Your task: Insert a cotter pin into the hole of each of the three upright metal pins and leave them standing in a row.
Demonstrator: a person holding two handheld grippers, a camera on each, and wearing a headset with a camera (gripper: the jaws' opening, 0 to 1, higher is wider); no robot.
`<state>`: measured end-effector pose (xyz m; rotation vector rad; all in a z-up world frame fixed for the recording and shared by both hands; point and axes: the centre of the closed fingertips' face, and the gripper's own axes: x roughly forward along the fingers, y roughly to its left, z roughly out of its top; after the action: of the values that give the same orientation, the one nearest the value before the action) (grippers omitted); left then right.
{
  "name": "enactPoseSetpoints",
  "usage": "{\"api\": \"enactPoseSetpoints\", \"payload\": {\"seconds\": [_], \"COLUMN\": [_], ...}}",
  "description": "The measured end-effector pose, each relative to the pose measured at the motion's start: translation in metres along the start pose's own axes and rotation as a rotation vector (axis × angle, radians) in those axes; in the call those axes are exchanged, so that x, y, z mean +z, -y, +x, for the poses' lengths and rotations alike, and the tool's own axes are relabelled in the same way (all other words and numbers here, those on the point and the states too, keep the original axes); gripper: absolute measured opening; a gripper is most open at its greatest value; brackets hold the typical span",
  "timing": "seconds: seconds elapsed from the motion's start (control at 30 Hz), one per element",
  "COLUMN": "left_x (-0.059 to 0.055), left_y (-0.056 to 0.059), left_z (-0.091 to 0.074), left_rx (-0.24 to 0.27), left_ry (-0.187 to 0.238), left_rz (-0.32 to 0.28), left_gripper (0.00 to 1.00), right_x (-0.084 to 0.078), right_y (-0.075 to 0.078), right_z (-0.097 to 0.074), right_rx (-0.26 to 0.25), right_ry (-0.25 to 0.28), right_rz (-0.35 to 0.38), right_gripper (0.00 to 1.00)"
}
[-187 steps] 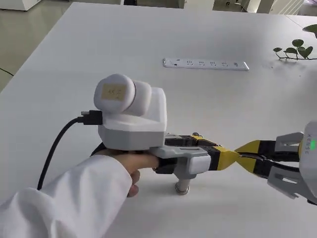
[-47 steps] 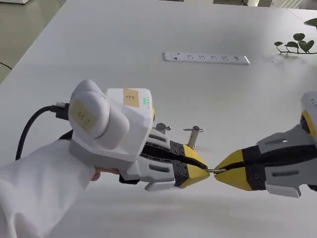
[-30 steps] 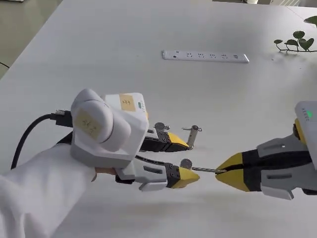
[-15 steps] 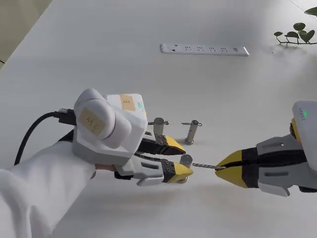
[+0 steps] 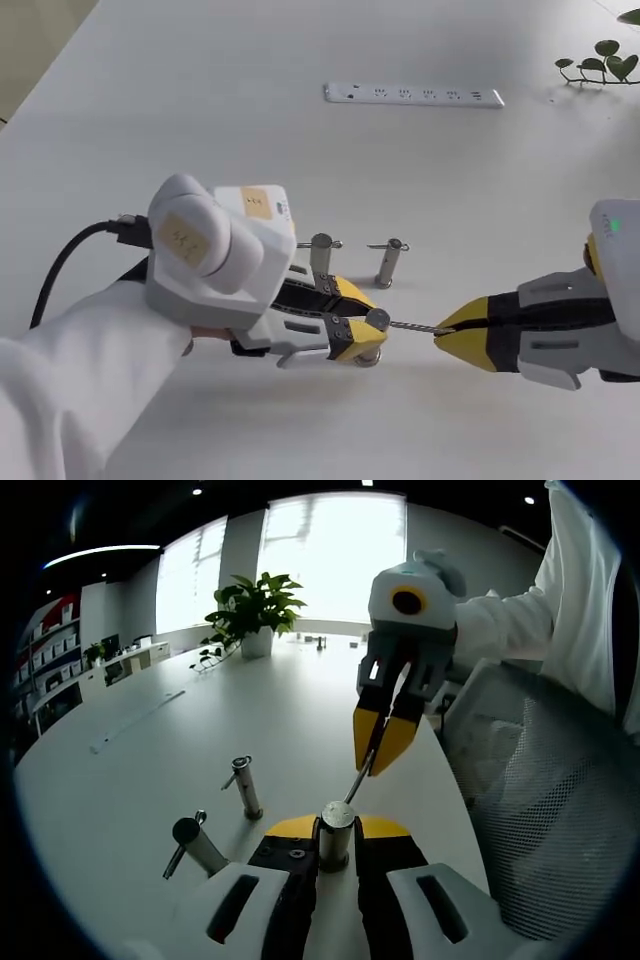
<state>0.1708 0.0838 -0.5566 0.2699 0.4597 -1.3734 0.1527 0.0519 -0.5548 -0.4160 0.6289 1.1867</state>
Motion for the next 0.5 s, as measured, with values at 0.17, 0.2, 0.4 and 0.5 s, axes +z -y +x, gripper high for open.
{"api": "enactPoseSetpoints", "payload": {"seconds": [0.17, 0.2, 0.4, 0.5], "left_x": [0.0, 0.0, 0.0, -0.001], "left_y": [0.0, 0.0, -0.002, -0.002], "left_z": [0.0, 0.0, -0.001, -0.001], "left_rx": [0.002, 0.005, 0.011, 0.011], "left_ry": [0.001, -0.002, -0.001, -0.001], "left_rz": [-0.002, -0.001, -0.003, -0.002], "left_gripper": [0.12, 0.12, 0.12, 0.12], "right_x": [0.002, 0.002, 0.002, 0.004], "right_y": [-0.001, 0.0, 0.001, 0.0], "right_z": [0.005, 0.007, 0.014, 0.017], "right_rx": [0.001, 0.003, -0.001, -0.003], "right_ry": [0.004, 0.004, -0.011, -0.012], "right_rz": [-0.001, 0.003, -0.007, -0.015], "right_gripper": [0.0, 0.0, 0.0, 0.0]}}
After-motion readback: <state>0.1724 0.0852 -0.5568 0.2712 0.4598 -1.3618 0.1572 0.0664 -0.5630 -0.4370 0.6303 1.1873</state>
